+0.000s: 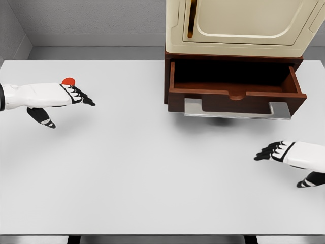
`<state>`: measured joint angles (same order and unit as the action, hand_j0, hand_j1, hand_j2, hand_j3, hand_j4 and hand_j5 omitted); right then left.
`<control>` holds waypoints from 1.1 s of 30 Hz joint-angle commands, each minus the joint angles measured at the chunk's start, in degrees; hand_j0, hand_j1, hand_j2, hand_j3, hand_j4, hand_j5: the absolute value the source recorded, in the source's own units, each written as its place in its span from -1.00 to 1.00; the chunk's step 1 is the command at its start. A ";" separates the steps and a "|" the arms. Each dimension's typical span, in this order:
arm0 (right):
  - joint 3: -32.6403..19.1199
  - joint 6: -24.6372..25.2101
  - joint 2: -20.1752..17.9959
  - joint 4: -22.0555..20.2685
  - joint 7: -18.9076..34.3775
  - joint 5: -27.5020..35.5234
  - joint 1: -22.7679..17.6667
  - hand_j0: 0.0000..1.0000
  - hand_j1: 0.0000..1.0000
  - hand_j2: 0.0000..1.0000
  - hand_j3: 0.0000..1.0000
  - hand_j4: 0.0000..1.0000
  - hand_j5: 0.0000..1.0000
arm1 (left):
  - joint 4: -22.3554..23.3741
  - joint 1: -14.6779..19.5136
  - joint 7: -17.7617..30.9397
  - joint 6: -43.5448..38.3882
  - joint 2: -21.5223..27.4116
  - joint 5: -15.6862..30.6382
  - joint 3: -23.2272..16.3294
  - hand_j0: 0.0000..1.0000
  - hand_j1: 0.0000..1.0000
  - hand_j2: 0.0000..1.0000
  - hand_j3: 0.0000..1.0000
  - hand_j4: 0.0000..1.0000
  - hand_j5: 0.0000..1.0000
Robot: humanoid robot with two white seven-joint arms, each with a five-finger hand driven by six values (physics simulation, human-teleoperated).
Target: Put the switch into the drawer with left arm, and close the drawer with right arm
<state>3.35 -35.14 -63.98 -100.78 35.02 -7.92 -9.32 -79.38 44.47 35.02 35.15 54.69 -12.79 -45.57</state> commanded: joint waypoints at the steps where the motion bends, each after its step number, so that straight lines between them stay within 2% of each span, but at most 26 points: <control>1: 0.52 0.14 -0.09 -0.03 -0.02 0.36 0.00 1.00 1.00 1.00 1.00 1.00 1.00 | 0.10 0.00 -0.02 -0.15 0.07 0.31 0.04 1.00 1.00 1.00 1.00 1.00 1.00; 5: 0.43 0.14 0.35 0.06 -0.02 0.45 -0.35 1.00 1.00 1.00 1.00 1.00 1.00 | 1.50 0.61 -0.02 -0.15 -0.11 -0.66 0.04 1.00 1.00 1.00 1.00 1.00 1.00; 7: 0.34 0.14 0.43 0.06 -0.02 0.72 -0.35 1.00 1.00 1.00 1.00 1.00 1.00 | 8.71 2.90 -0.02 -0.15 -4.41 -0.57 0.13 1.00 1.00 1.00 1.00 1.00 1.00; 8: 0.17 0.14 0.17 0.06 -0.02 0.72 -0.44 0.90 0.90 0.90 0.90 0.90 0.90 | 11.87 3.95 -0.02 -0.15 -6.96 -0.66 0.22 1.00 1.00 1.00 1.00 1.00 1.00; 9: -0.45 0.14 -0.09 0.06 -0.02 0.89 -0.53 0.65 0.65 0.65 0.65 0.65 0.65 | 14.51 4.92 -0.02 -0.15 -8.63 -0.66 0.39 1.00 1.00 1.00 1.00 1.00 1.00; 10: -1.76 0.14 -0.09 0.06 -0.02 1.68 -0.88 0.52 0.52 0.52 0.52 0.52 0.52 | 16.54 5.54 -0.02 -0.15 -9.51 -0.66 0.66 1.00 1.00 1.00 1.00 1.00 1.00; 11: -3.69 0.14 -0.09 0.06 -0.02 4.31 -1.67 0.30 0.30 0.30 0.30 0.30 0.30 | 17.85 5.98 -0.02 -0.15 -9.78 -1.27 0.66 1.00 1.00 1.00 1.00 1.00 1.00; 12: -5.54 0.14 -0.09 0.06 -0.02 5.28 -2.98 0.20 0.20 0.20 0.20 0.20 0.20 | 19.70 6.68 -0.02 -0.15 -10.83 -2.59 0.75 1.00 1.00 1.00 1.00 1.00 1.00; 14: -12.31 0.14 0.17 0.15 -0.02 8.01 -8.34 0.20 0.20 0.20 0.20 0.20 0.20 | 22.16 7.82 -0.02 -0.15 -11.80 -4.79 0.92 1.00 1.00 1.00 1.00 1.00 1.00; 16: -18.55 0.14 0.61 0.15 -0.02 11.08 -13.44 0.21 0.21 0.21 0.21 0.21 0.21 | 25.50 7.91 -0.02 -0.15 -13.38 -7.33 3.03 1.00 1.00 1.00 1.00 1.00 1.00; 18: -21.28 0.14 1.31 0.15 -0.02 11.97 -15.29 0.21 0.21 0.21 0.21 0.21 0.21 | 28.14 8.26 -0.02 -0.15 -14.43 -9.09 4.70 1.00 1.00 1.00 1.00 1.00 1.00; 21: -23.83 0.14 1.49 0.15 -0.02 14.07 -16.35 0.28 0.28 0.28 0.28 0.28 0.28 | 28.67 8.26 -0.02 -0.15 -14.87 -9.27 4.61 1.00 1.00 1.00 1.00 1.00 1.00; 26: -23.83 0.14 1.49 0.06 -0.02 14.69 -17.84 0.26 0.26 0.26 0.26 0.26 0.26 | 28.58 8.35 -0.02 -0.15 -17.42 -9.36 4.88 0.96 0.96 0.96 0.96 0.96 0.96; 31: -23.83 0.14 1.40 0.06 -0.02 16.27 -17.75 0.25 0.25 0.25 0.25 0.25 0.25 | 28.49 9.67 -0.02 -0.15 -18.39 -17.00 5.76 0.95 0.95 0.95 0.95 0.95 0.95; 33: -23.30 0.14 1.05 0.06 -0.02 16.19 -17.40 0.25 0.25 0.25 0.25 0.25 0.25 | 28.23 9.93 -0.02 -0.15 -18.48 -20.78 5.67 0.88 0.88 0.88 0.88 0.88 0.88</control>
<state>-20.21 -35.15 -62.68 -100.70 35.02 7.70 -26.54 -51.00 54.40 35.02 35.14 36.51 -30.37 -40.08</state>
